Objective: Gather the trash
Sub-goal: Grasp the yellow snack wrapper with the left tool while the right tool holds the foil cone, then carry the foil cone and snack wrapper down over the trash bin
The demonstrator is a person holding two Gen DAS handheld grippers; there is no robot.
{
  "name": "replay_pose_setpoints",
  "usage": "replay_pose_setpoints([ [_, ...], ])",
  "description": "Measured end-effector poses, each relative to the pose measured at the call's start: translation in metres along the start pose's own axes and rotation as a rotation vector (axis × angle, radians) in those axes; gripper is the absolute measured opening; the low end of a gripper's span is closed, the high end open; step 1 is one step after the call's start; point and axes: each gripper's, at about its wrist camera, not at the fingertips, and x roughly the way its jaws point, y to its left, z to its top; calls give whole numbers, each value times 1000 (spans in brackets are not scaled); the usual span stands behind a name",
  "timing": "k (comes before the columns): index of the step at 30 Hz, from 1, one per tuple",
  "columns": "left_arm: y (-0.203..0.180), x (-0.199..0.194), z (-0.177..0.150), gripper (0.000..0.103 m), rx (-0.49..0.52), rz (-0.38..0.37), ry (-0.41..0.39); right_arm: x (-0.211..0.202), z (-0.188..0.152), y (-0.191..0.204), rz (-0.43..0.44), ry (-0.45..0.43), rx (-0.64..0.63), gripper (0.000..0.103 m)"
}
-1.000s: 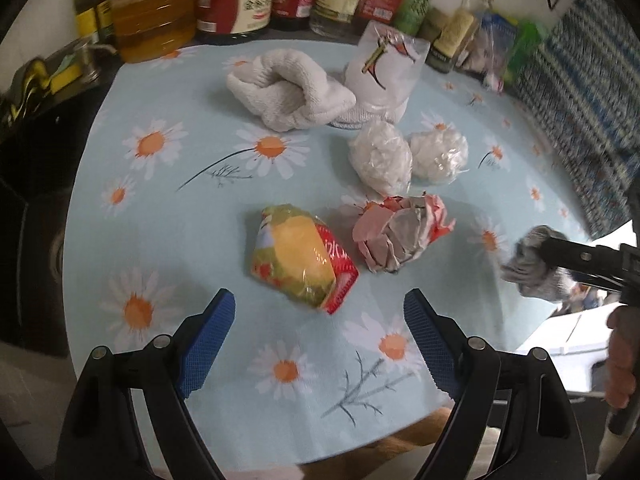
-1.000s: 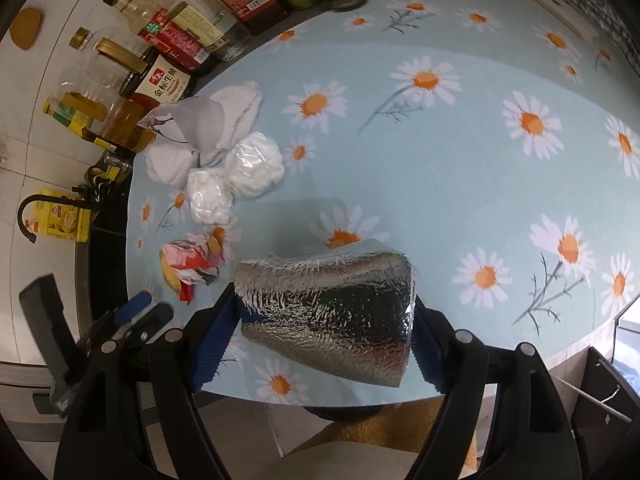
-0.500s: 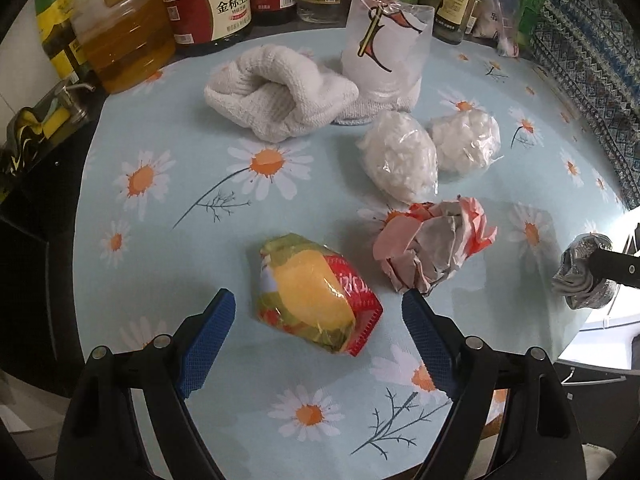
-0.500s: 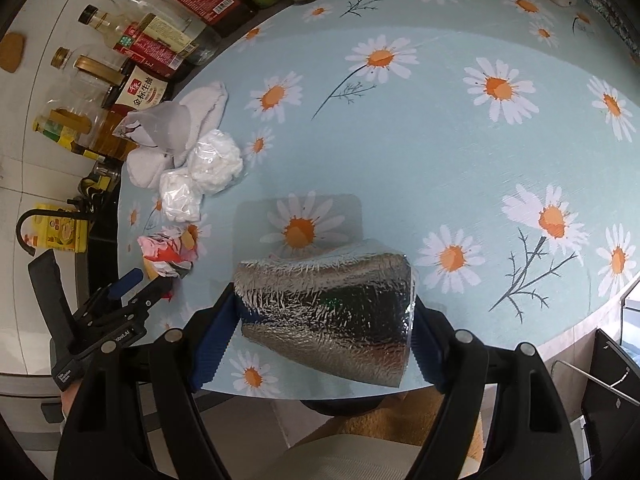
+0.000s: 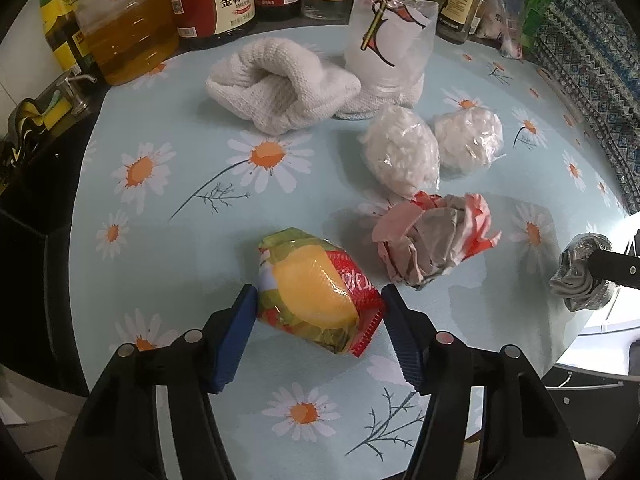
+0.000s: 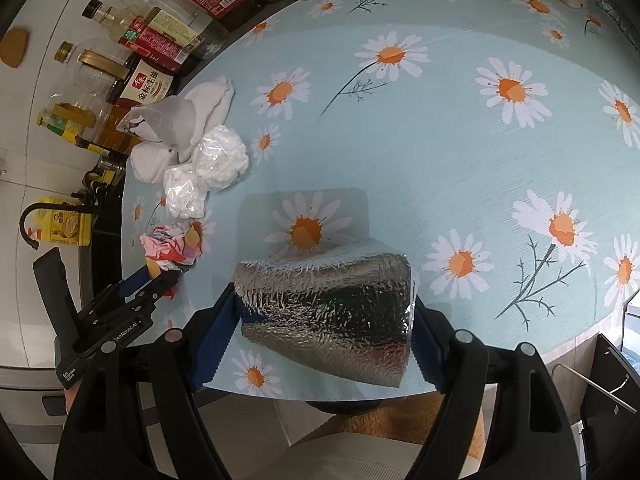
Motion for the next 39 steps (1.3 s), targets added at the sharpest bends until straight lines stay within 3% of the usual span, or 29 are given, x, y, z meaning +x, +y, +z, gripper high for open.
replay_pose_setpoints([
  [19,7,-47,-54,61,-118,-45,-79,9,-24,43,17,56,-132,77],
  [39,10,-74,-133,61,-154,-117,-74,26,-90,95,25,132,-232,78],
])
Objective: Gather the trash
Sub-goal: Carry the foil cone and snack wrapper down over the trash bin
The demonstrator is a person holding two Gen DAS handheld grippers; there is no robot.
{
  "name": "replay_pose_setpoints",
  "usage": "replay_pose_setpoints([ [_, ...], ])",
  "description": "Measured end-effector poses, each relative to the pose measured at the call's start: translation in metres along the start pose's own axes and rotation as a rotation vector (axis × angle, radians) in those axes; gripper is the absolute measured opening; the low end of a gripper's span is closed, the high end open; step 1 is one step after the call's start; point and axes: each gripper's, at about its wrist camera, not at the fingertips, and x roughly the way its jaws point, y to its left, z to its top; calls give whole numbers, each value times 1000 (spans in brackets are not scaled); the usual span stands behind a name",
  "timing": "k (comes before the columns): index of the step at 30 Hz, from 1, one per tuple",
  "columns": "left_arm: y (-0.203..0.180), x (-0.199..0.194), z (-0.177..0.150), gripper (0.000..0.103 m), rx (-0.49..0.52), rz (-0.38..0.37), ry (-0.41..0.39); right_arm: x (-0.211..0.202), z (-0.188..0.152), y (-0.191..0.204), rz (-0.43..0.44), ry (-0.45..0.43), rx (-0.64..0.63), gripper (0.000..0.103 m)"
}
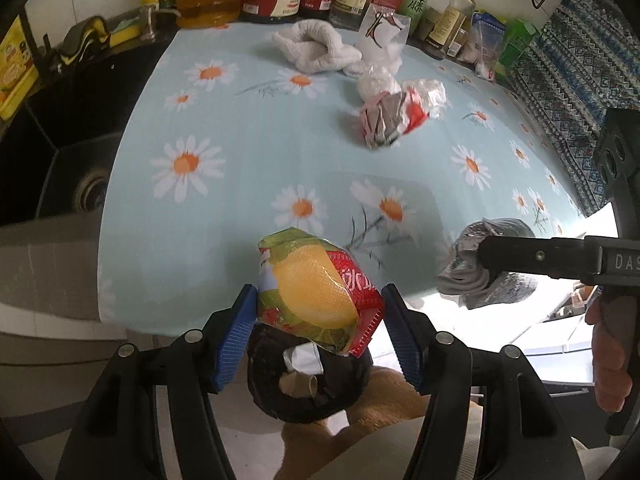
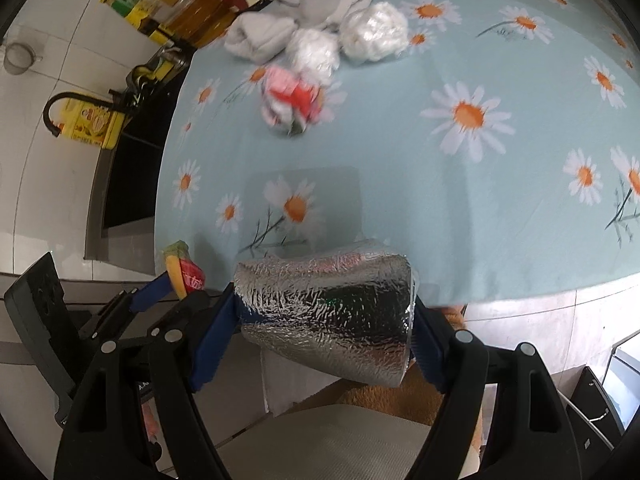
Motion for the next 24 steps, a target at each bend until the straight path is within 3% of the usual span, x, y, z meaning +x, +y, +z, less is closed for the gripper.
replay_pose_setpoints([
  [11,10,-2,-44,61,-21,-31,44,29,-44,11,-7,66,7,78],
  [24,15,36,-94,61,-24,-62,178,74,-84,-7,-38,150,77,78],
])
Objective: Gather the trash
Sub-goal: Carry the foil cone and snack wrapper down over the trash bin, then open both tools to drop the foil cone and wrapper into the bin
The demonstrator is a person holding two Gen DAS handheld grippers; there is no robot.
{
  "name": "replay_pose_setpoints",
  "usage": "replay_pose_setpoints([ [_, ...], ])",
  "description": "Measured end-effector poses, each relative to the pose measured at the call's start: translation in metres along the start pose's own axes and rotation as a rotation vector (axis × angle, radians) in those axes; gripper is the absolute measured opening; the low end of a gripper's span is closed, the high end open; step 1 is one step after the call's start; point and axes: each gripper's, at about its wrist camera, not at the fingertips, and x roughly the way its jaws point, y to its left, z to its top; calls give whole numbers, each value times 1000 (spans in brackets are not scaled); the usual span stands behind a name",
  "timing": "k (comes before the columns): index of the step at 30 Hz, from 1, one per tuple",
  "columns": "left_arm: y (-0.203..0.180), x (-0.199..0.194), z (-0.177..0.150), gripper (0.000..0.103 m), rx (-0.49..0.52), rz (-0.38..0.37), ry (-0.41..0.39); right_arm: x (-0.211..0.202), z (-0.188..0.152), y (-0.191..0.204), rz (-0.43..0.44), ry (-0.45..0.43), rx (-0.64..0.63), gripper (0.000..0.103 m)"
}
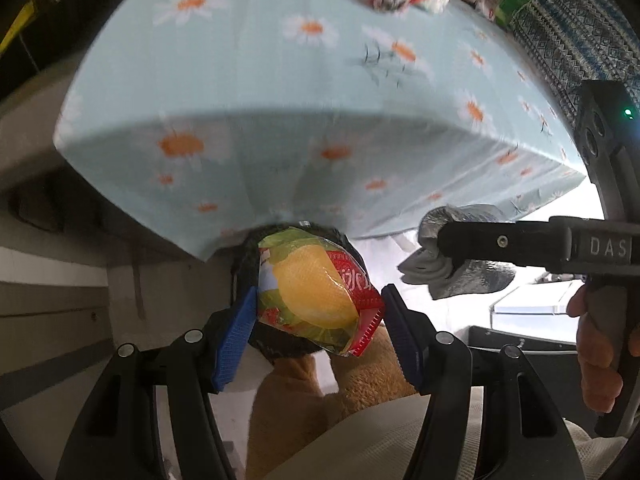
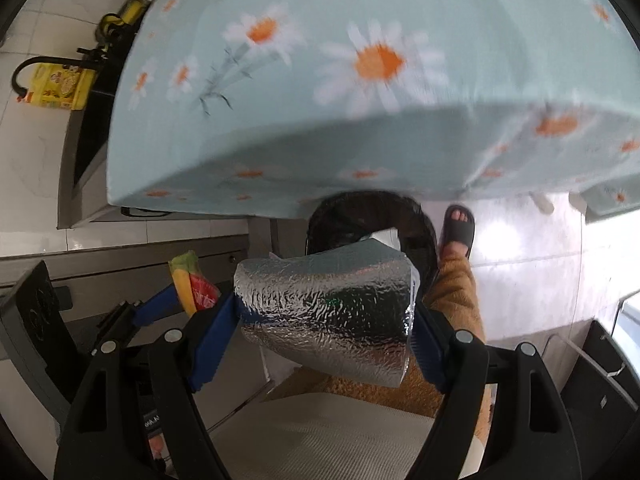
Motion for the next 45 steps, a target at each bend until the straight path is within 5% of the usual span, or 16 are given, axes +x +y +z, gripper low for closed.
replay_pose_setpoints([
  [21,16,57,-11,62,-24,27,138,56,6,-18,10,65,102,79],
  [26,15,64,-14,75,-13,46,161,59,5,-18,8,70,104,88],
  [45,21,47,-10,75,-44,47,131,40,4,-15,15,46,109,89],
])
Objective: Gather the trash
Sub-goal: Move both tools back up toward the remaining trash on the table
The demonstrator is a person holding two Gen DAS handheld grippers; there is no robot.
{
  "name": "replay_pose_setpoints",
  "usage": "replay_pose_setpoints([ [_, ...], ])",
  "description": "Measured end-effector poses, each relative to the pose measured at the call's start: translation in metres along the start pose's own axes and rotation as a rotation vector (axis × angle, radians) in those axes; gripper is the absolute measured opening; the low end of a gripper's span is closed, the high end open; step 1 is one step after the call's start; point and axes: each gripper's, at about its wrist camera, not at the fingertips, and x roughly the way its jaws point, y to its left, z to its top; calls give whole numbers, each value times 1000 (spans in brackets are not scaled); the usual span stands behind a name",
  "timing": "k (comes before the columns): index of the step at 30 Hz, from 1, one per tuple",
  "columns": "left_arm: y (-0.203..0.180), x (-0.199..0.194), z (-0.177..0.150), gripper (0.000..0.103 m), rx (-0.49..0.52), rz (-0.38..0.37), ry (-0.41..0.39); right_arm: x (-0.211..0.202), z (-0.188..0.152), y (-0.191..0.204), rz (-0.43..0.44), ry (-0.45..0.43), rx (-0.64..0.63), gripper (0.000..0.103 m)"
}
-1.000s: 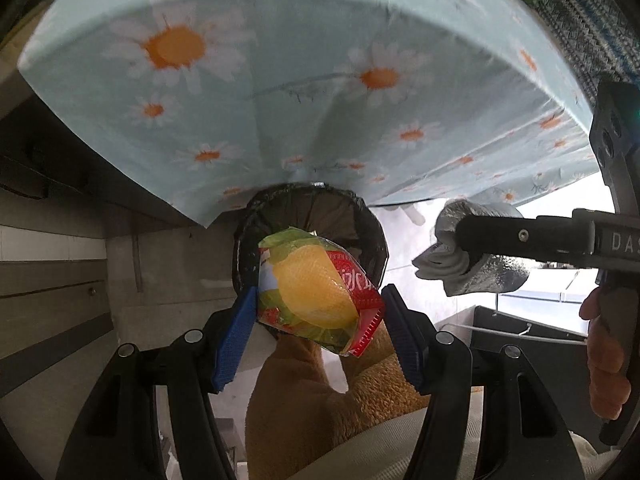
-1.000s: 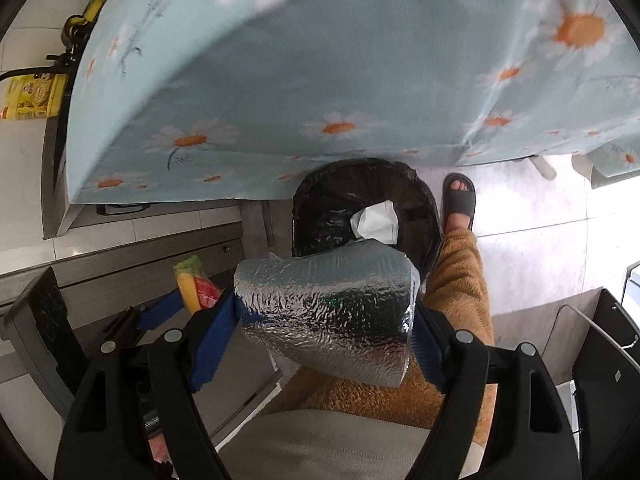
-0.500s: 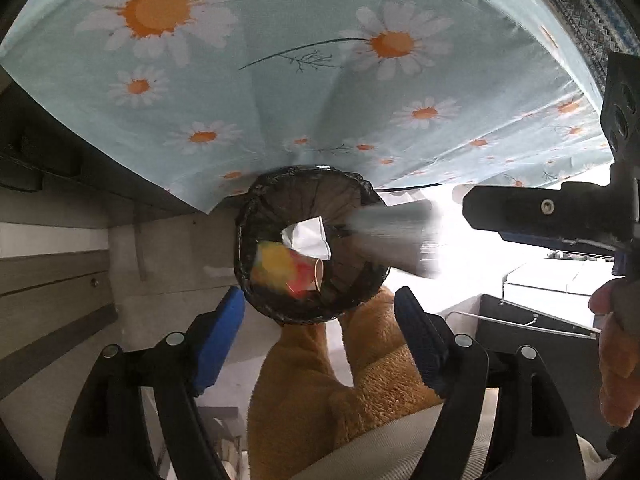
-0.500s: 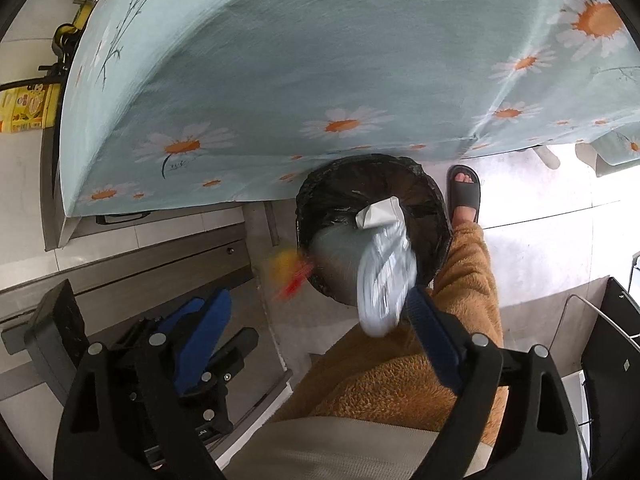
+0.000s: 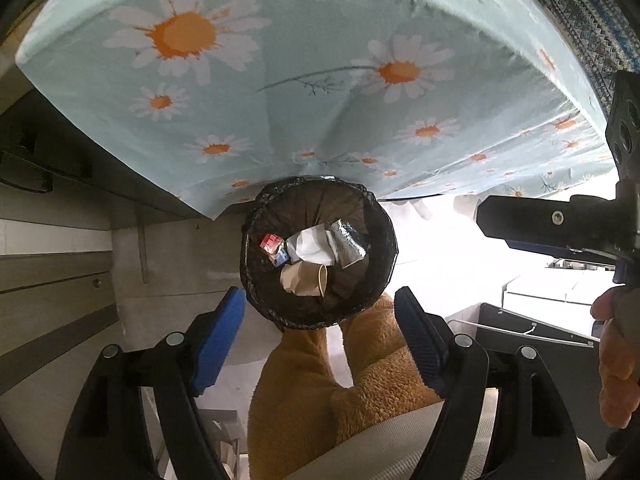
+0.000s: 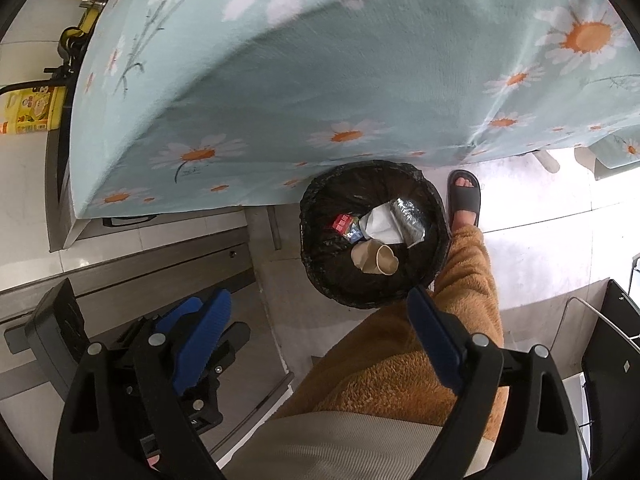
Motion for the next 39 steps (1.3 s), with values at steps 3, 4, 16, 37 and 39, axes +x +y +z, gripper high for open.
replay_pose_setpoints([
  [3,0,-7,0,75,0,-8,-20,-9,-3,3,2,-17,-8,89],
  [4,0,-11,0,75,1,-14,-30,-12,-4,4,3,-24,-10,89],
  [16,-10,-53,5,75,29,-30,-128,-64,-20,8,6,-144,-30,89],
  [37,-65,-126,83,75,90,-33,-302,-180,33,-35,-36,-392,-61,89],
  [39,-71,-129,96,75,86,-30,-313,-189,44,-38,-38,-402,-78,89],
])
